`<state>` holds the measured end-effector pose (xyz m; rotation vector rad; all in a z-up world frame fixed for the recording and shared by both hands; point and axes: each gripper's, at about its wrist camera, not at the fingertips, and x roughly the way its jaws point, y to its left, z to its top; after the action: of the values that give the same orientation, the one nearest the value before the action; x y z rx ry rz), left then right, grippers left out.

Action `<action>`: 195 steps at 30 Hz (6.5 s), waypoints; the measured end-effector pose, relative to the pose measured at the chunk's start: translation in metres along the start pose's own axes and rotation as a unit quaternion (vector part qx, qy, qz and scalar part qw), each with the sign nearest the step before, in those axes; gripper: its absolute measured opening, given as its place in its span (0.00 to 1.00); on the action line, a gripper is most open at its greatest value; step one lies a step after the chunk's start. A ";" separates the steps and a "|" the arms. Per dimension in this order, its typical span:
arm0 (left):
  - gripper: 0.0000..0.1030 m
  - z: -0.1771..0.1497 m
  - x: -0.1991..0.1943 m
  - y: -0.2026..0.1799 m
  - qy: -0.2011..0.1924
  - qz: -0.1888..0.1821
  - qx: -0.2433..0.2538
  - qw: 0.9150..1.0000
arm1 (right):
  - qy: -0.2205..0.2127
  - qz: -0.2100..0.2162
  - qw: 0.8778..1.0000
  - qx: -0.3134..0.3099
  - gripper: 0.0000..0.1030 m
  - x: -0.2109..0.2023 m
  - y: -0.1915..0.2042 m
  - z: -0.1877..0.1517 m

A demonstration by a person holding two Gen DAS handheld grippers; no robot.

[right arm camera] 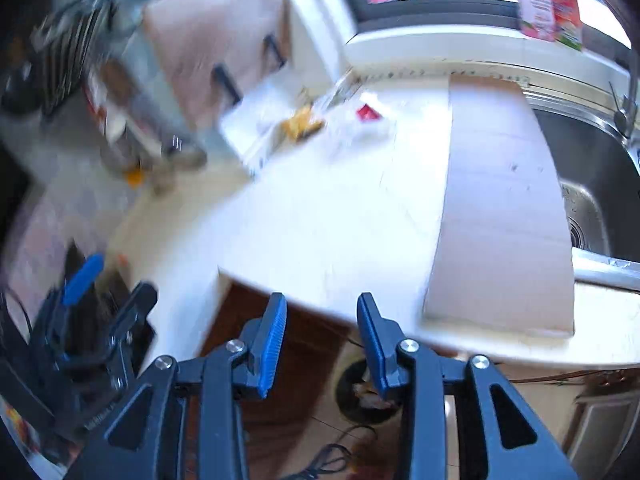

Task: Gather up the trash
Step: 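Raise both tools back over the counter toward the yellow packet and tray, then grasp the clear plastic tray with the right tool while the left grasps the yellow cracker packet, then carry the cracker packet and plastic tray down over the floor bin with both tools, then open both tools to drop the packet and tray into the bin, then raise both tools back over the counter toward the plastic bag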

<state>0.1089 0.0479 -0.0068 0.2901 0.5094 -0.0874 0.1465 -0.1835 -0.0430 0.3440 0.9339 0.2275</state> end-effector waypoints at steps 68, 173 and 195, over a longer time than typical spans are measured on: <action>0.95 0.099 0.498 -0.038 0.259 0.210 -0.166 0.928 | 0.001 0.114 0.953 0.282 0.05 0.187 -0.245 0.208; 0.68 -0.454 0.260 -0.097 0.363 -0.091 -0.151 0.915 | 0.058 -0.128 0.979 -0.147 0.42 0.337 -0.104 -0.337; 0.87 -0.097 0.008 -0.020 0.139 -0.088 -0.113 0.980 | -0.096 -0.120 0.982 -0.106 0.42 -0.018 0.027 -0.139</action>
<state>0.0674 0.0569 -0.0967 0.0319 0.8155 -0.1611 0.0221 -0.1386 -0.0954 0.0527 0.7442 0.0691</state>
